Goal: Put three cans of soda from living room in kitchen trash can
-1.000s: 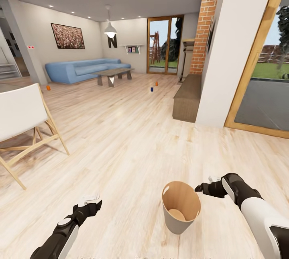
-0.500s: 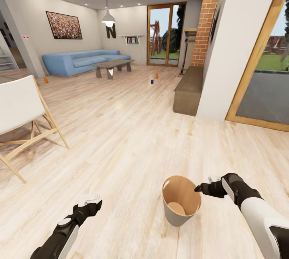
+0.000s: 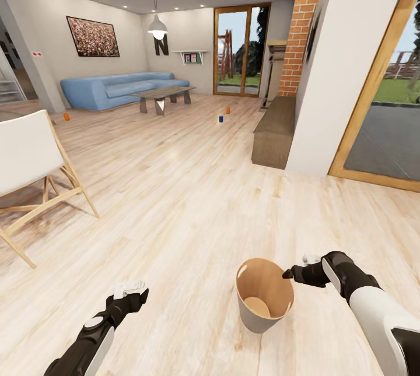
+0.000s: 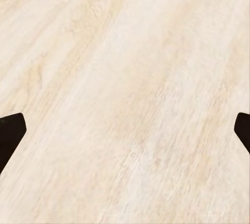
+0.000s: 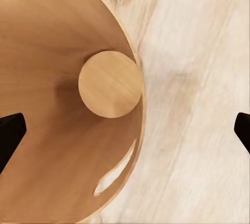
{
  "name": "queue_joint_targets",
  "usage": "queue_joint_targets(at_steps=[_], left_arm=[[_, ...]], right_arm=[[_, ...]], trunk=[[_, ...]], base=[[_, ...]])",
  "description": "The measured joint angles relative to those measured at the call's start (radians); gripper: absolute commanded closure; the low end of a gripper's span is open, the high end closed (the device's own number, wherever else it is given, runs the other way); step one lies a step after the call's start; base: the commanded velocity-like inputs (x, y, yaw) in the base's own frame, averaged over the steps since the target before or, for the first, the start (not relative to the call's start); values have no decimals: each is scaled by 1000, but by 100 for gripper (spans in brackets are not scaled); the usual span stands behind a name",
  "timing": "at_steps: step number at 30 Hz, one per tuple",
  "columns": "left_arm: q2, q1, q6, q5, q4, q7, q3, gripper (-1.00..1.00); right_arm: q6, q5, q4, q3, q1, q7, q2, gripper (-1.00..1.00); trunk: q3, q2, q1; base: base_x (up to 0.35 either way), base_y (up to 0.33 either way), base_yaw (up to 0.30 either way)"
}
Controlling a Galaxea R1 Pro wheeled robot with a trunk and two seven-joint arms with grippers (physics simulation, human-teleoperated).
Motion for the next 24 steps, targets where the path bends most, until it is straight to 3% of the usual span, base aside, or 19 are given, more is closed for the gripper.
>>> queue_joint_targets(at_steps=[7,24], left_arm=[[0,1,-9,2,-1,0,1,-100],[0,1,-14,1,-2,0,1,-100]], right_arm=[[0,0,0,0,0,1,1,-100],[0,0,0,0,0,0,0,-100]], trunk=[[0,0,0],[-4,0,1]], base=[[172,0,0],[16,0,0]])
